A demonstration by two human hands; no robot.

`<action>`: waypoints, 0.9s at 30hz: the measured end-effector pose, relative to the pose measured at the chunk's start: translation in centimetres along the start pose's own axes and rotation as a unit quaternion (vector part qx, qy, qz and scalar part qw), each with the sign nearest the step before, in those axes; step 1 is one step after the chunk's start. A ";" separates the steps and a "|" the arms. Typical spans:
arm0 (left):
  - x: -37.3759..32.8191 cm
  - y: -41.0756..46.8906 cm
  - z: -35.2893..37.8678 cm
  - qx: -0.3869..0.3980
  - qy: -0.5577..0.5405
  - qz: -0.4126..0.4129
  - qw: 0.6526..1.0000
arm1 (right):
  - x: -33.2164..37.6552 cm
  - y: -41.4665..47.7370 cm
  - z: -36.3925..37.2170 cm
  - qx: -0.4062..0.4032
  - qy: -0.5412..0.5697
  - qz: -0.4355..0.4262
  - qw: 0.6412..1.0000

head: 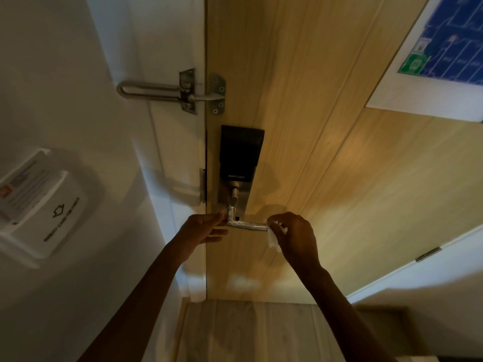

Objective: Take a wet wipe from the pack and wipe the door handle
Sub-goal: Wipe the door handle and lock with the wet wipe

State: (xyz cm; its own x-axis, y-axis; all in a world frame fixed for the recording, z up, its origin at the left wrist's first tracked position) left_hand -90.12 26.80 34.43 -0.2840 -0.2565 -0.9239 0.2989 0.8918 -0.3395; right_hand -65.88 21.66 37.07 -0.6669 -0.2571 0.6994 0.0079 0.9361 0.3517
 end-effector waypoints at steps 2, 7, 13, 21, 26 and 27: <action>0.0 0.0 0.0 0.001 0.001 0.001 1.000 | -0.3 -0.2 -0.2 0.068 -0.063 -0.024 0.995; 0.0 -0.1 0.0 0.002 0.009 0.004 1.000 | -0.8 0.1 -0.7 0.171 -0.118 -0.051 0.977; -0.2 -0.3 0.1 0.002 0.009 -0.003 1.000 | -1.4 4.6 -1.1 0.316 -0.010 -0.020 0.949; 0.0 -0.6 0.3 0.008 -0.037 -0.014 0.999 | -2.7 0.7 0.8 0.139 0.228 0.114 0.957; -0.2 -0.9 0.4 0.008 -0.041 -0.013 0.999 | -1.2 -2.3 1.6 -0.096 0.297 0.144 0.939; -0.3 -0.9 0.3 0.008 -0.039 -0.015 0.999 | -0.9 -2.6 1.5 -0.124 0.297 0.152 0.935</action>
State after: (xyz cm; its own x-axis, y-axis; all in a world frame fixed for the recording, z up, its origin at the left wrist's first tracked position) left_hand -89.98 25.97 34.95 -0.2210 -0.3114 -0.9242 0.3062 0.8775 -0.3690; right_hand -66.46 19.77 34.58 -0.0749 -0.1459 0.9865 0.3508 0.9222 0.1630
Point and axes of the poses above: each hand's wrist, its own y-axis towards the middle knuckle, its own z-axis out of the palm, x = y × z, the point moved 1 cm from there along y, towards the middle knuckle, and after that the axes turned 14 degrees about y, right-handed, at the moved point
